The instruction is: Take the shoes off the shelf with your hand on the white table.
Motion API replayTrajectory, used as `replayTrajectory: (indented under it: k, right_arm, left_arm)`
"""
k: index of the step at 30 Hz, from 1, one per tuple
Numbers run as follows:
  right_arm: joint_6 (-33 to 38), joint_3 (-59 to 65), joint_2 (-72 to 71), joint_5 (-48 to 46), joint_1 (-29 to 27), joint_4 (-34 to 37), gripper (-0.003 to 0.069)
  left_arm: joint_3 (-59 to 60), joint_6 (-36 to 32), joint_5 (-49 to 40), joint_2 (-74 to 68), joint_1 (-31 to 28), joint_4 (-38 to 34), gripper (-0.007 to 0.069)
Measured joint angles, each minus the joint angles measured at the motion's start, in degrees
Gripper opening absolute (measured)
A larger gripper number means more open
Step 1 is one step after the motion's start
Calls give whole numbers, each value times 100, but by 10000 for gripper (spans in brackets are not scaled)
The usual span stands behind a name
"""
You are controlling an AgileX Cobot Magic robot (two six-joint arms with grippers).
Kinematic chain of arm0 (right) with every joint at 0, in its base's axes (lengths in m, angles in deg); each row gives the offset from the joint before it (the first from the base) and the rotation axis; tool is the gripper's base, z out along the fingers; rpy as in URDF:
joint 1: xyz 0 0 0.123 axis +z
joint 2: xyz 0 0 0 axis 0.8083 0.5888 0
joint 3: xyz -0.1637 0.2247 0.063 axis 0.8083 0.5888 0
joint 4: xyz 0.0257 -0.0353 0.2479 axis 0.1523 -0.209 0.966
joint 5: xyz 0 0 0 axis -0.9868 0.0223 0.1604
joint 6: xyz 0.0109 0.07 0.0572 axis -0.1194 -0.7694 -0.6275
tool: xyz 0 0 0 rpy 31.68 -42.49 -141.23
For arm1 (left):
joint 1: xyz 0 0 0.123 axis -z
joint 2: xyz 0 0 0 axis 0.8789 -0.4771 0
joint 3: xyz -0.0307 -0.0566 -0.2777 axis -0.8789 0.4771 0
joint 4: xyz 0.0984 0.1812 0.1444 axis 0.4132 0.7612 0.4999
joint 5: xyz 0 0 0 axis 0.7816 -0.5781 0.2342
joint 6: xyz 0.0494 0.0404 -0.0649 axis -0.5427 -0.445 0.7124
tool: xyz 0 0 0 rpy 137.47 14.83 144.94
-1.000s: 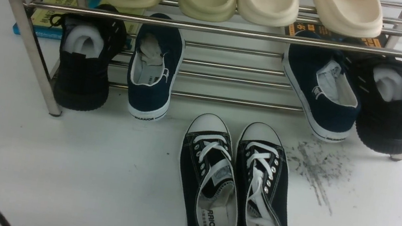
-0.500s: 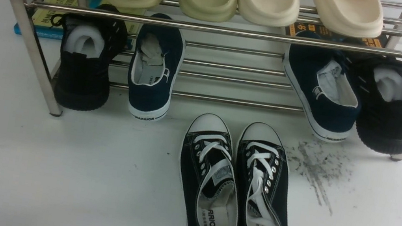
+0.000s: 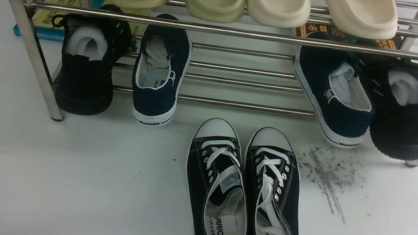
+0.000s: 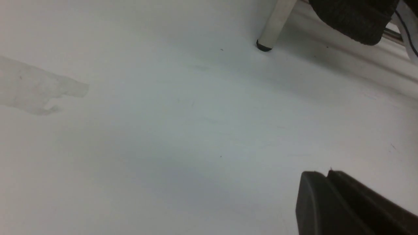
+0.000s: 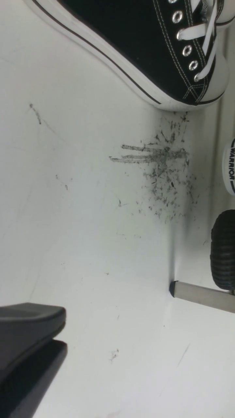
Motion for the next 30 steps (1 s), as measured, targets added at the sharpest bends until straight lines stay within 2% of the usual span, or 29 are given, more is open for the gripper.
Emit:
replayTrajectory:
  k: [5, 30]
  right_arm:
    - [0, 0, 0, 0, 0, 0, 110]
    - [0, 0, 0, 0, 0, 0, 132]
  left_arm:
    - [0, -230, -4, 0, 0, -28, 71]
    - [0, -245, 8, 0, 0, -28, 73]
